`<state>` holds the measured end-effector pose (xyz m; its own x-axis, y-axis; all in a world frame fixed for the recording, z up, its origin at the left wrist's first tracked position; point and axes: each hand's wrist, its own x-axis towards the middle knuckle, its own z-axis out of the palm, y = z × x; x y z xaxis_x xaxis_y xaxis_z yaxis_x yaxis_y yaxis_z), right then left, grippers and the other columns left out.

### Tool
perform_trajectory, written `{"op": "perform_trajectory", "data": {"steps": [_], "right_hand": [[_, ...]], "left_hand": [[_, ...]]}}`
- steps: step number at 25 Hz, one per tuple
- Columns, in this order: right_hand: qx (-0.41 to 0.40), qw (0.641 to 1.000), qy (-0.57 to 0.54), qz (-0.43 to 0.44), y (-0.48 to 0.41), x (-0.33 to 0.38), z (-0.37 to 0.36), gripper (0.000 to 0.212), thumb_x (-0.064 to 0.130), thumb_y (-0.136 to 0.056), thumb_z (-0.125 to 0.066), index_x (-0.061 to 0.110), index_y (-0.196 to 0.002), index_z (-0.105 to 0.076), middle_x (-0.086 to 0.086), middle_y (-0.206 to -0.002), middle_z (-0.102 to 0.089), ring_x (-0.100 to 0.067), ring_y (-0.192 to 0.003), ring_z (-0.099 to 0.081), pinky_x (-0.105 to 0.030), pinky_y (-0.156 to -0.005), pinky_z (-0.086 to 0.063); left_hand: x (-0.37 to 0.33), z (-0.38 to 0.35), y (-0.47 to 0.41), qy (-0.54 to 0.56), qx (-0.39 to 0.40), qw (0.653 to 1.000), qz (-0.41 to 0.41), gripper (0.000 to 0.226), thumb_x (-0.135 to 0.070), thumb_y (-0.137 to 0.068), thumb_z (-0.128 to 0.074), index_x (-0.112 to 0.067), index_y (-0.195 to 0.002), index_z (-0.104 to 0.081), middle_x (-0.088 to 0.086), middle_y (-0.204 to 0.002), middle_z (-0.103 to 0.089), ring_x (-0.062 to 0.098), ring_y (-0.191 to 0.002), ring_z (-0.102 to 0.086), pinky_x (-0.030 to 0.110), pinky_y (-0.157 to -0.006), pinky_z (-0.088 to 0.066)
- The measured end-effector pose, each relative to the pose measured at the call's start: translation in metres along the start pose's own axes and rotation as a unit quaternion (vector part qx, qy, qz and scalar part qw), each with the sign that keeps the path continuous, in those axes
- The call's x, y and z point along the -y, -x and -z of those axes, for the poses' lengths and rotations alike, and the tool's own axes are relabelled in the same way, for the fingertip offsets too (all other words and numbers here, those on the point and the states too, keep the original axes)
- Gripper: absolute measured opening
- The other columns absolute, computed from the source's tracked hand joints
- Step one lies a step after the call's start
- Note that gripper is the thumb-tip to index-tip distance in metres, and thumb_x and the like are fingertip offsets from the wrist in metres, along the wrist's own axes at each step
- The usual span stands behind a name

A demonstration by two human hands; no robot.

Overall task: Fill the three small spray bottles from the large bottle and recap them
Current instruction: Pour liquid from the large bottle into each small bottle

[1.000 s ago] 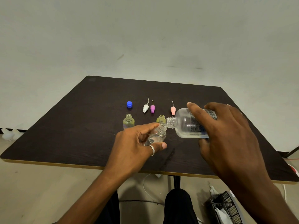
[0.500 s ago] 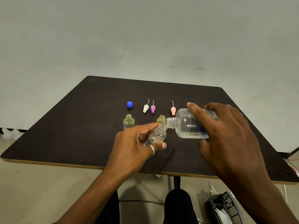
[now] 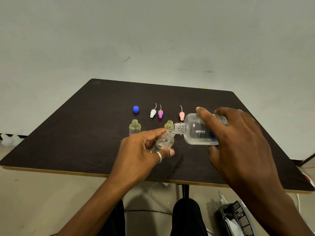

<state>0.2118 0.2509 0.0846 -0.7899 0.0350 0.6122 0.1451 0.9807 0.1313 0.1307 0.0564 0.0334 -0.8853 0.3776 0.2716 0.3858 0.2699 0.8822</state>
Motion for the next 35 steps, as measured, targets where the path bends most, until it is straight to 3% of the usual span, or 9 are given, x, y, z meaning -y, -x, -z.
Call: {"op": "perform_trajectory", "data": {"steps": [18,27,35], "right_hand": [[0.016,1.0,-0.001,-0.005,0.0019,-0.0019,-0.0012,0.092,0.012,-0.054,-0.088,0.022,-0.138,-0.051,-0.018,-0.121,-0.059,-0.04,-0.112,-0.053,-0.048,-0.084,-0.051],[0.002,1.0,0.002,0.003,0.0009,-0.0011,-0.0014,0.094,0.013,-0.045,-0.093,0.017,-0.133,-0.057,-0.022,-0.114,-0.062,-0.043,-0.104,-0.058,-0.051,-0.078,-0.053],[-0.001,1.0,0.0,0.0,0.0004,-0.0005,-0.0007,0.093,0.011,-0.046,-0.091,0.018,-0.132,-0.057,-0.021,-0.114,-0.062,-0.043,-0.105,-0.058,-0.051,-0.079,-0.053]], "left_hand": [[0.0016,-0.0016,-0.0003,0.006,-0.002,1.0,0.006,0.06,-0.028,-0.072,-0.087,-0.03,-0.128,-0.066,-0.016,-0.116,-0.072,-0.007,-0.103,-0.067,0.026,-0.094,-0.056],[0.0031,-0.0014,-0.001,0.0,0.009,1.0,0.002,0.06,-0.031,-0.073,-0.086,-0.03,-0.13,-0.065,-0.015,-0.119,-0.071,-0.005,-0.106,-0.066,0.03,-0.095,-0.056],[0.0016,-0.0016,-0.0003,0.009,0.003,1.0,0.002,0.059,-0.029,-0.072,-0.086,-0.032,-0.127,-0.065,-0.017,-0.117,-0.071,-0.009,-0.104,-0.066,0.025,-0.095,-0.055]]}}
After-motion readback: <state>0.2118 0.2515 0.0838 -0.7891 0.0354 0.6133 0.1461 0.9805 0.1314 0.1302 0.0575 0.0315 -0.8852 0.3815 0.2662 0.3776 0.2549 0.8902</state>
